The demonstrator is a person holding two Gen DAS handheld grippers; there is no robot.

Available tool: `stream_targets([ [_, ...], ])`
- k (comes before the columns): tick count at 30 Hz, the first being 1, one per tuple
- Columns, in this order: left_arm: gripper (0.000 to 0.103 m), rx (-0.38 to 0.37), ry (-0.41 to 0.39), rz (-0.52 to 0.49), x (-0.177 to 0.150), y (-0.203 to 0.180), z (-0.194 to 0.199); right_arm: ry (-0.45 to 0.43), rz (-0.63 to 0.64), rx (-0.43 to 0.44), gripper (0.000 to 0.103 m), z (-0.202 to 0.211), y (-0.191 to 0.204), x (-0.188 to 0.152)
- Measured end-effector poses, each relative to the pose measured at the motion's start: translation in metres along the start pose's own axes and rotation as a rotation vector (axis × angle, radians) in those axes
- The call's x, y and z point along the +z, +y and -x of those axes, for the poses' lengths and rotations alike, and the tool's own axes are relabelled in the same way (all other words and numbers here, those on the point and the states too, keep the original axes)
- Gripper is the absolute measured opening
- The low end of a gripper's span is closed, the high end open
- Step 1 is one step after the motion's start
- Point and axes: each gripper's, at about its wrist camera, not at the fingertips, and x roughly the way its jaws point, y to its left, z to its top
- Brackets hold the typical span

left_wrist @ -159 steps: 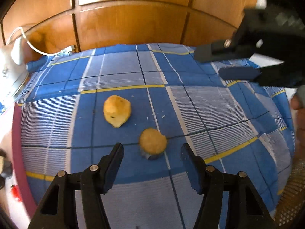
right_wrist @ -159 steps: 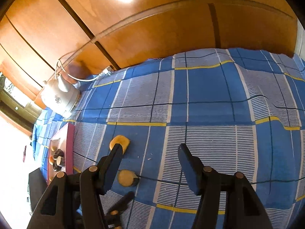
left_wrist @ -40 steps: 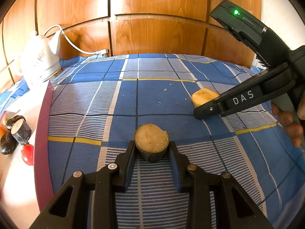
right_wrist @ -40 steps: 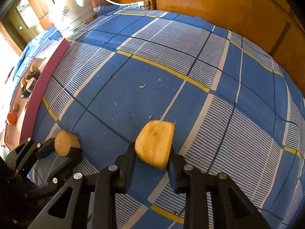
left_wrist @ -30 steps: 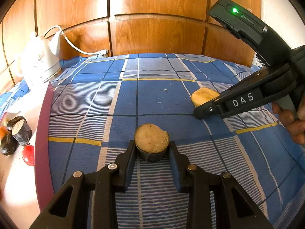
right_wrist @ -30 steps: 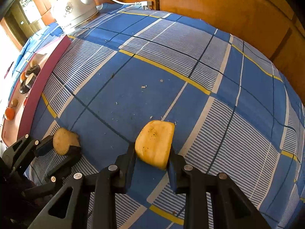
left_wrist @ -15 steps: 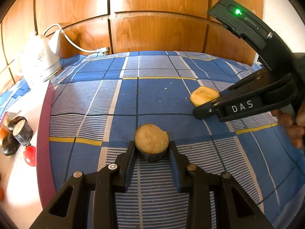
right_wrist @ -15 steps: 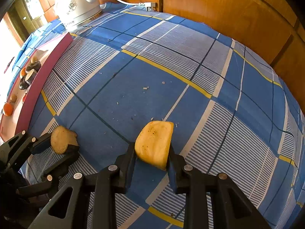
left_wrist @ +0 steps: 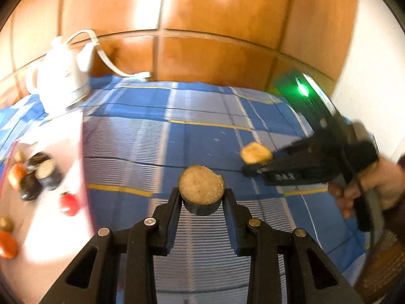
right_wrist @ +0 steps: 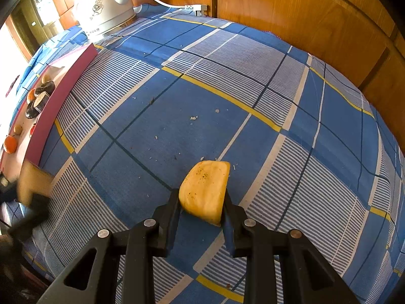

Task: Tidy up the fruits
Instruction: 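Carry the wood slice into the tray and open the left tool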

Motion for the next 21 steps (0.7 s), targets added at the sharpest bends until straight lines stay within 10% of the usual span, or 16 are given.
stream_targets([
  [13, 0.033, 0.211, -0.004, 0.418, -0.01, 0.172, 0.052, -0.001, -0.005, -0.008, 0.03, 0.0, 0.002, 0.0],
  [21, 0.034, 0.325, 0.027, 0.425, -0.017, 0.203, 0.04, 0.0, -0.006, -0.006, 0.03, 0.0, 0.001, 0.0],
])
